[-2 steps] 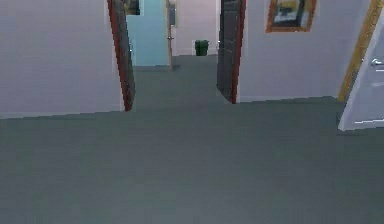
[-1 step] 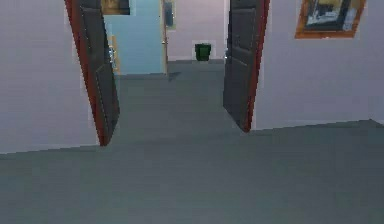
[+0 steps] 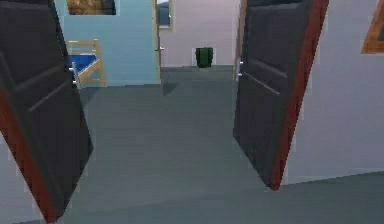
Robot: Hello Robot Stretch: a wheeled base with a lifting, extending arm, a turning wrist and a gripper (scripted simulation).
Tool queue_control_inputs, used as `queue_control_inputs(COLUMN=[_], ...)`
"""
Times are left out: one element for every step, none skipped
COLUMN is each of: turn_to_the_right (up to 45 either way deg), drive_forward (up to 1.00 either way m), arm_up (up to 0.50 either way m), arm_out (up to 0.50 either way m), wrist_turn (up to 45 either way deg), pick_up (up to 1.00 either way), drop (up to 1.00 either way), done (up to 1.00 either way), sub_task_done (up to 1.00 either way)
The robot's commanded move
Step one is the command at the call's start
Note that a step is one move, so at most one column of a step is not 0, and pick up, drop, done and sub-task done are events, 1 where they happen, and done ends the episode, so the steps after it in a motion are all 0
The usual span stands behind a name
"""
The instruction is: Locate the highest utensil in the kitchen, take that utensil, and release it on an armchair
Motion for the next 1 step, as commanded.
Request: queue_control_inputs(turn_to_the_right=[0.0], drive_forward=[1.0], arm_up=[0.0], arm_out=[0.0], wrist_turn=[0.0], pick_up=[0.0], drop=[0.0], done=[0.0], sub_task_done=[0.0])
